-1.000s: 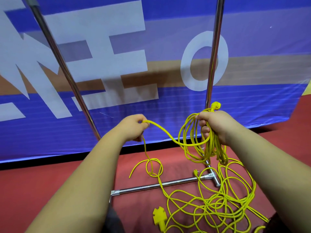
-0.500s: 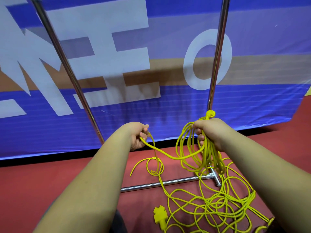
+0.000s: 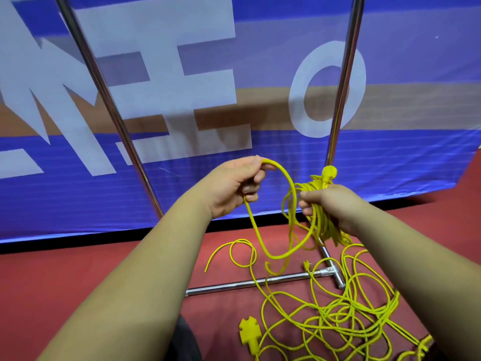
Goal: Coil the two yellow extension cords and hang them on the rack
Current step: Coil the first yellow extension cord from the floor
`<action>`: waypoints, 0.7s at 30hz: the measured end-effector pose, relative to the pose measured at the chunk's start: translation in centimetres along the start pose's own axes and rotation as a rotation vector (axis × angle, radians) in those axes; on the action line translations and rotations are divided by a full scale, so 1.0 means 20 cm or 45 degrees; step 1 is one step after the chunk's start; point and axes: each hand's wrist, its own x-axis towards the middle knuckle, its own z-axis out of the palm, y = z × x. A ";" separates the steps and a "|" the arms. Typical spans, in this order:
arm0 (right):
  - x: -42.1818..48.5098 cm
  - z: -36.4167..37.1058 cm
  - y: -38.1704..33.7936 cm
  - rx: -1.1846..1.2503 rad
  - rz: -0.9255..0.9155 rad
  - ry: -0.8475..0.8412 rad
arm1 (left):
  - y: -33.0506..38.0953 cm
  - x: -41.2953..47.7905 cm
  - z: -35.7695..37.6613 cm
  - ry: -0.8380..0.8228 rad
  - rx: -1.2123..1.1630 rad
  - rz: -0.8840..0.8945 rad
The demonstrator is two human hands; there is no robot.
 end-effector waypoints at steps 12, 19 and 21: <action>-0.11 0.24 -0.03 0.396 0.113 -0.396 | -0.13 0.08 -0.08 0.464 0.769 0.114; -0.11 0.18 -0.07 0.579 0.099 -0.377 | -0.17 0.05 -0.13 0.343 0.941 0.123; -0.11 0.16 -0.08 0.568 0.073 -0.366 | -0.16 0.05 -0.11 0.288 0.914 0.116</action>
